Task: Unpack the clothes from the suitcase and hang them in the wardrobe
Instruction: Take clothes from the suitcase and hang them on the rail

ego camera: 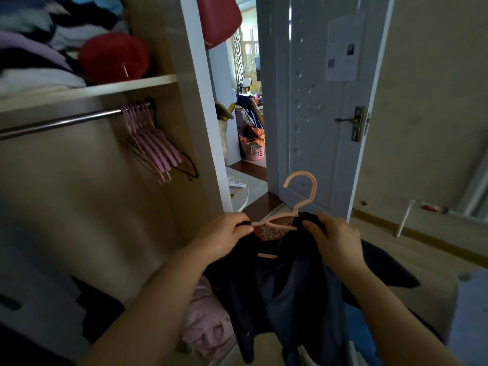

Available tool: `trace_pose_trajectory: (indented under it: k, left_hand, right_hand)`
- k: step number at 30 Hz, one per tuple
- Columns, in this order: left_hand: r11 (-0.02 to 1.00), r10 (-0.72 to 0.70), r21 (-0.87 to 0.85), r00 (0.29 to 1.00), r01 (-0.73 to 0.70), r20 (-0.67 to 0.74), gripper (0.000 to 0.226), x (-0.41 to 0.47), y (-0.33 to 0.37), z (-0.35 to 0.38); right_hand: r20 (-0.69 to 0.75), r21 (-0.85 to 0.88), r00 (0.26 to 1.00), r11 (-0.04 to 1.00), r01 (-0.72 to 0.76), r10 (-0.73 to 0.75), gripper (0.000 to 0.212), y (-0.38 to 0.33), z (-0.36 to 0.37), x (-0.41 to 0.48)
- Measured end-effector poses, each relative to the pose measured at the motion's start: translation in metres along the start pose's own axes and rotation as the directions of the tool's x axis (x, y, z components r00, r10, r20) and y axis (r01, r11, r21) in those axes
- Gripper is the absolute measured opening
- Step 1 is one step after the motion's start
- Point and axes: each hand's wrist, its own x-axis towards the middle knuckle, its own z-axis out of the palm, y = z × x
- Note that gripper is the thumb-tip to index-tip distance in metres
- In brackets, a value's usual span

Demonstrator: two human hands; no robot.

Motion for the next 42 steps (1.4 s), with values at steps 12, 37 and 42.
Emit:
trace_pose_trajectory:
  k: [12,37,42]
  left_hand:
    - [0.980,-0.154,-0.150,0.978,0.132,-0.144,0.010,0.005,-0.055,-0.003]
    - [0.860,-0.470,-0.161,0.631,0.484,-0.617,0.022,-0.113,-0.162,-0.137]
    - [0.820,-0.507,-0.167,0.560,0.548,-0.655,0.023,-0.132,-0.203,-0.191]
  right_hand:
    - [0.214,-0.491,0.928,0.855,-0.167,0.304,0.045,0.034,-0.028,0.004]
    - [0.810,0.524,0.562,0.636,-0.567,-0.166,0.018,-0.240,0.141,0.023]
    - [0.823,0.543,0.507,0.613,-0.574,-0.255,0.016,-0.310,0.184,0.026]
